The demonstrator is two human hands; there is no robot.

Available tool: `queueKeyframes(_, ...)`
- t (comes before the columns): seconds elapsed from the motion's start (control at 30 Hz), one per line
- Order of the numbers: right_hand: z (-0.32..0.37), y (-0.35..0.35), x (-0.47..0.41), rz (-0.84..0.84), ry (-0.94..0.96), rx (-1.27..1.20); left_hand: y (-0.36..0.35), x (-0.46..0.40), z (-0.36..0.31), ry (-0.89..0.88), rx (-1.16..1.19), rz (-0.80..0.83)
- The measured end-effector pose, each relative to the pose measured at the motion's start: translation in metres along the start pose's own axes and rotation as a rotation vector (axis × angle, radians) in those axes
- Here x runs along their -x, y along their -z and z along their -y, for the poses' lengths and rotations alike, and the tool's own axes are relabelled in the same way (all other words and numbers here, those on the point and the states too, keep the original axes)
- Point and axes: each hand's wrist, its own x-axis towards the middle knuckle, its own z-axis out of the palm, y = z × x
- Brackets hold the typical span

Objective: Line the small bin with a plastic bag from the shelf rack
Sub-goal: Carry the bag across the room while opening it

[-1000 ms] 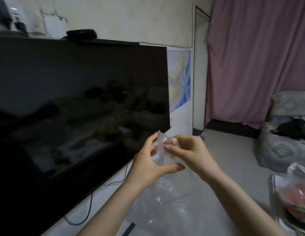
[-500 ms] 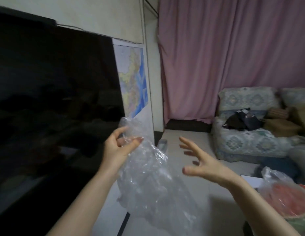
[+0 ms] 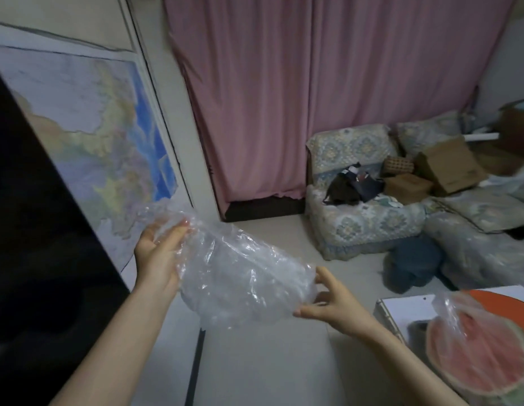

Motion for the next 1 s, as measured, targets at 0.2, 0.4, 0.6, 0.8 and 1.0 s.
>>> queueKeyframes(0.2, -0.010, 0.064, -0.142, -0.305, 0.144, 0.113, -0.066, -0.112, 0.056, -0.093, -0.239, 0.001)
queueKeyframes(0.4, -0.017, 0.134, -0.273, -0.418, 0.223, 0.247, -0.126, -0.206, 0.091, -0.067, -0.352, 0.036)
queueKeyframes(0.6, -0.048, 0.166, -0.371, -0.415, 0.166, 0.266, -0.154, -0.292, 0.126, 0.033, -0.319, -0.012)
queueKeyframes(0.8, -0.065, 0.160, -0.480, -0.566, 0.170, 0.329, -0.183, -0.393, 0.152, -0.075, -0.596, -0.093)
queueKeyframes(1.0, -0.055, 0.148, -0.608, -0.512, 0.232, 0.384, -0.285, -0.488, 0.168, -0.451, -0.882, 0.681)
